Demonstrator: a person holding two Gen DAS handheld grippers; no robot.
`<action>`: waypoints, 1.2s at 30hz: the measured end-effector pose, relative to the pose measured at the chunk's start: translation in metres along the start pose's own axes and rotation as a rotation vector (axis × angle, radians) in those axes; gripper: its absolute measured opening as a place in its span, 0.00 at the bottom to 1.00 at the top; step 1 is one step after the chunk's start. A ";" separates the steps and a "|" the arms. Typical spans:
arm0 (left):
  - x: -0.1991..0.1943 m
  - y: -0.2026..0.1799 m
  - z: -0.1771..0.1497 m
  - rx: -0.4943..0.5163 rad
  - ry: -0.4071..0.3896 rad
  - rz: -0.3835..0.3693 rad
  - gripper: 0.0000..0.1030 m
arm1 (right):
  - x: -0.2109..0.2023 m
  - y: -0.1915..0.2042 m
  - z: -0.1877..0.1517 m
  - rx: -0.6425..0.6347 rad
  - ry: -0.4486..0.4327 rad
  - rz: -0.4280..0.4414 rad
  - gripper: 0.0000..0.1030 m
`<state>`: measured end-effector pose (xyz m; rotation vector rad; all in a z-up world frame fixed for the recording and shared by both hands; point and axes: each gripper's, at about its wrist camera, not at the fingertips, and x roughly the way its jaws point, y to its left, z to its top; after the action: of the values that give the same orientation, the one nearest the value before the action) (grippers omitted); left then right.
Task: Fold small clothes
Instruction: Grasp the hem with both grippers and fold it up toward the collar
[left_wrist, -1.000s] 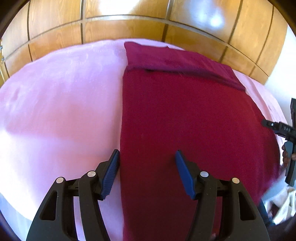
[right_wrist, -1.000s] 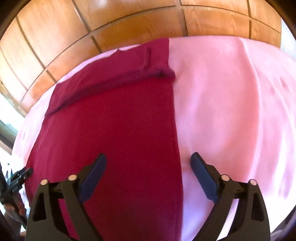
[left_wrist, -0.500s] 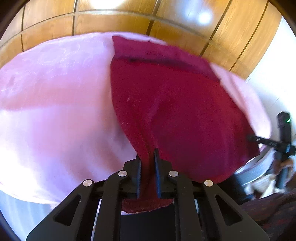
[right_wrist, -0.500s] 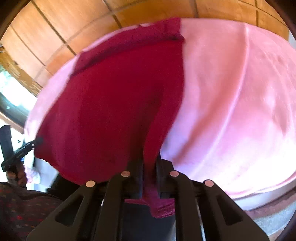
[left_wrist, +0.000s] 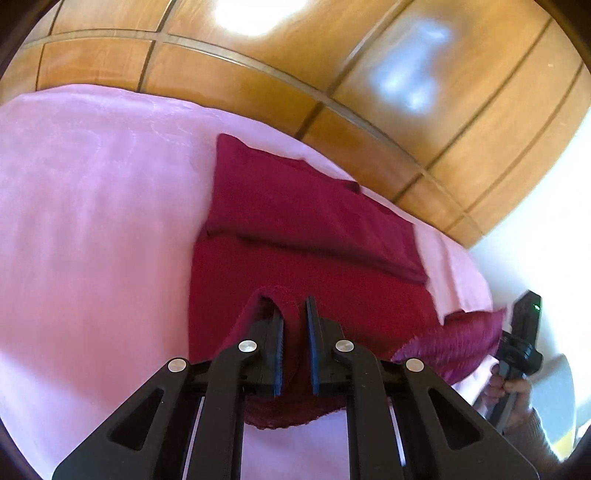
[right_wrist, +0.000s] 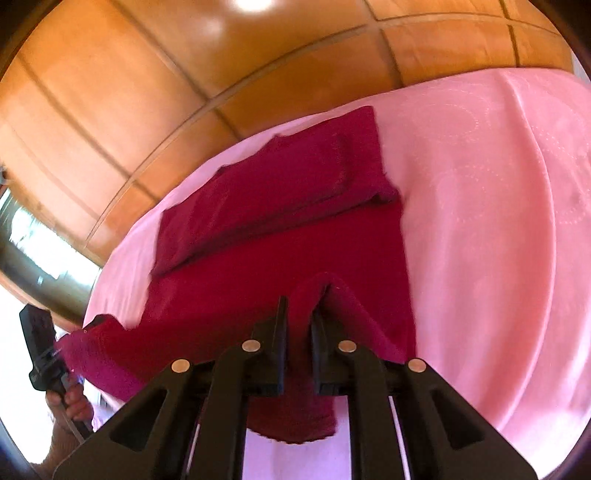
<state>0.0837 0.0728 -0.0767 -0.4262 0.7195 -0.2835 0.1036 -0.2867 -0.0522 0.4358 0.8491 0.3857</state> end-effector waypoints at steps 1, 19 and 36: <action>0.008 0.002 0.009 -0.005 0.009 0.014 0.09 | 0.005 -0.003 0.005 0.014 0.000 -0.008 0.09; 0.007 0.067 -0.011 -0.127 0.019 0.041 0.59 | -0.020 -0.046 -0.021 0.124 -0.030 0.003 0.84; -0.004 0.030 -0.049 0.031 0.059 0.141 0.15 | -0.034 -0.009 -0.040 -0.057 -0.008 -0.070 0.20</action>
<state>0.0498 0.0871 -0.1213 -0.3366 0.7983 -0.1752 0.0534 -0.3026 -0.0584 0.3536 0.8415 0.3425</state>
